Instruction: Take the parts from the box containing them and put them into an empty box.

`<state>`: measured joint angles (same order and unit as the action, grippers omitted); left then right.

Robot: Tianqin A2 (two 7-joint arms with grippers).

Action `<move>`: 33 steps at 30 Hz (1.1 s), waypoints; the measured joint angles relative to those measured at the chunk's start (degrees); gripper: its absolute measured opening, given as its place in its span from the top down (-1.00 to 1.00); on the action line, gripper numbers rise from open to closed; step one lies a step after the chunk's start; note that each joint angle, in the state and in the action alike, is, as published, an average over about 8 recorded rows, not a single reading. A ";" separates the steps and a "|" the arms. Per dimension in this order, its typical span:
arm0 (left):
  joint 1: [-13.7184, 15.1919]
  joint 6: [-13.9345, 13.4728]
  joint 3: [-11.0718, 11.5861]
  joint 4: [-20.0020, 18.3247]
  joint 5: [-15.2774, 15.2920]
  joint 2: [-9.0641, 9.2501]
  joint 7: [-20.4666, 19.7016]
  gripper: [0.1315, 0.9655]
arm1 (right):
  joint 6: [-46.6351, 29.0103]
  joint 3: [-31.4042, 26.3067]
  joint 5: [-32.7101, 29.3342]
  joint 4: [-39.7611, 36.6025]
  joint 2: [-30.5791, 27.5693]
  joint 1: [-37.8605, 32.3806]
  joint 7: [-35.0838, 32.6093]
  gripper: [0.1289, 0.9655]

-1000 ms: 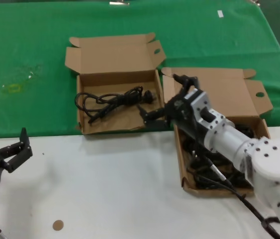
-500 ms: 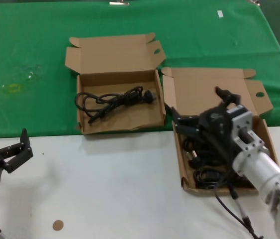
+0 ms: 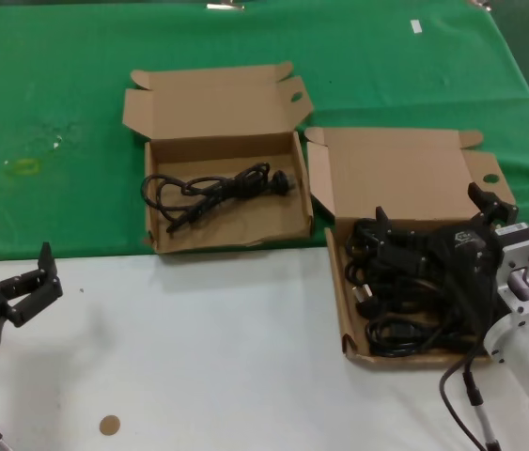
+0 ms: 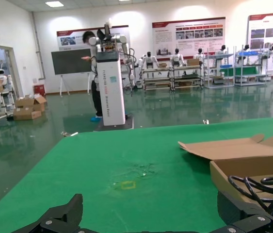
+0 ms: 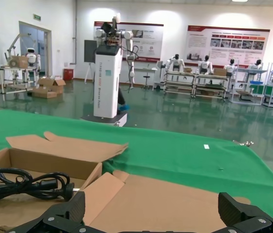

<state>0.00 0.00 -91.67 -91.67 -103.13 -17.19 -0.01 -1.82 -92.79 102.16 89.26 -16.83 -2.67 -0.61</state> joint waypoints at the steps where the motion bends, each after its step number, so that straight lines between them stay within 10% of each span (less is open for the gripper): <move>1: 0.00 0.00 0.00 0.00 0.00 0.00 0.00 -1.00 | 0.03 0.02 0.02 0.05 -0.01 0.05 0.01 -1.00; 33: 0.00 0.00 0.00 0.00 0.00 0.00 0.01 -1.00 | 0.07 0.04 0.04 0.09 -0.01 0.10 0.02 -1.00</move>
<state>0.00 0.00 -91.67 -91.67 -103.13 -17.19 0.00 -1.75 -92.75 102.19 89.35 -16.85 -2.57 -0.59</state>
